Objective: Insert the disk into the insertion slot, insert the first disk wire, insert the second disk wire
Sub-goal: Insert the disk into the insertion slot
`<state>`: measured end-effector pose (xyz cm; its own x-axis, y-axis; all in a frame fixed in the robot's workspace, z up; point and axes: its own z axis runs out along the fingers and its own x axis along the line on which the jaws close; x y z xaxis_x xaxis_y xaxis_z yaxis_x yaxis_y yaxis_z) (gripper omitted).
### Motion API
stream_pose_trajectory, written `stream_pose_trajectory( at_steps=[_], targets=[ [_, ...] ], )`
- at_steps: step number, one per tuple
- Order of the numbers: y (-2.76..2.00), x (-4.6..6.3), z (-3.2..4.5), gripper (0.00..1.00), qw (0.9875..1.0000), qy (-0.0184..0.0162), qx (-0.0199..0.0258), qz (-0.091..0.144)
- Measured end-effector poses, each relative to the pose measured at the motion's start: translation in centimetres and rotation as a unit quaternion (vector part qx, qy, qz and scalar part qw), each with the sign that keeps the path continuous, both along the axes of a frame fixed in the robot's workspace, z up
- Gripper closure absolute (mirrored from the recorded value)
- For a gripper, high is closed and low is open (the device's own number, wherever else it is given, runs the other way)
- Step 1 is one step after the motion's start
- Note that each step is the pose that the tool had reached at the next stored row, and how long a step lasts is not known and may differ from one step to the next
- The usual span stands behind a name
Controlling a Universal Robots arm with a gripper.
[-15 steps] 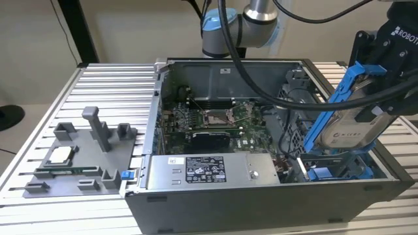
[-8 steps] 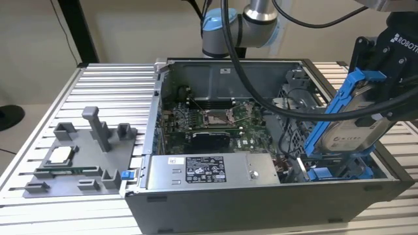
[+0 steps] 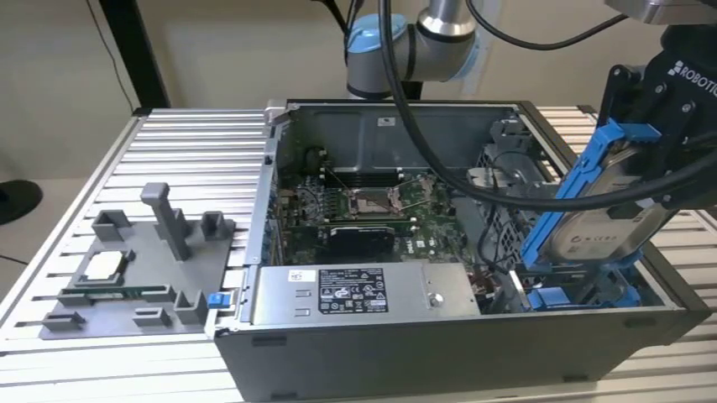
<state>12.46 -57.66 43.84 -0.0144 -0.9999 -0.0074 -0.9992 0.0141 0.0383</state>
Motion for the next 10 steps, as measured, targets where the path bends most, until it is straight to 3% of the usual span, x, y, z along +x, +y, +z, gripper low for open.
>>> stream_pose_trajectory(
  at_steps=[4, 10],
  targets=[
    [-0.16, 0.4, -0.52, 1.00, 1.0000, 0.0000, 0.0045, 0.000],
    [-0.29, 0.7, -1.58, 1.00, 1.0000, 0.0000, 0.0064, 0.000]
  ],
)
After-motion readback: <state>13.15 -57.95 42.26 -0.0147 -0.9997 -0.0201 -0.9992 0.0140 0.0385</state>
